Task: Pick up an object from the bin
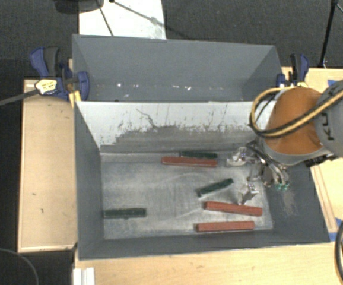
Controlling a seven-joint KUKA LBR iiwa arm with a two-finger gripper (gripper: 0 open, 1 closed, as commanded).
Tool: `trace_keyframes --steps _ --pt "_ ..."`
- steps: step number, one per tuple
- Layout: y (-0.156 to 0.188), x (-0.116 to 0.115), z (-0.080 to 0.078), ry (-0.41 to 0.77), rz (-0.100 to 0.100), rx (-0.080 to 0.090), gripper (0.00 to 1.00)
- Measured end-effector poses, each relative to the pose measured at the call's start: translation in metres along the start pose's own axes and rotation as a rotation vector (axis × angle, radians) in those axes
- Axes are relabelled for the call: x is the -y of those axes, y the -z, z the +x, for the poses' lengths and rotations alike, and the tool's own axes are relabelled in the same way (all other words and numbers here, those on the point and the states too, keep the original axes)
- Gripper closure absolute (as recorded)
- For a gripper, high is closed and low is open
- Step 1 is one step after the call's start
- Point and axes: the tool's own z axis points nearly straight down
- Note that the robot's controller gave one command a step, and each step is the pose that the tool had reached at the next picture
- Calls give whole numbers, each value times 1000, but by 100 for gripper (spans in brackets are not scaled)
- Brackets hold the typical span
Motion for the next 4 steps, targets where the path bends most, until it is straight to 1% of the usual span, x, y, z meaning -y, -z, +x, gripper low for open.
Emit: trace_keyframes --steps 1,2,3,4 --pt "1 -38 -2 22 0 0 0" --pt "4 -90 10 -127 -3 8 100" --pt "4 -90 10 -126 -3 8 100" --pt "203 -87 25 -112 -2 -8 100"
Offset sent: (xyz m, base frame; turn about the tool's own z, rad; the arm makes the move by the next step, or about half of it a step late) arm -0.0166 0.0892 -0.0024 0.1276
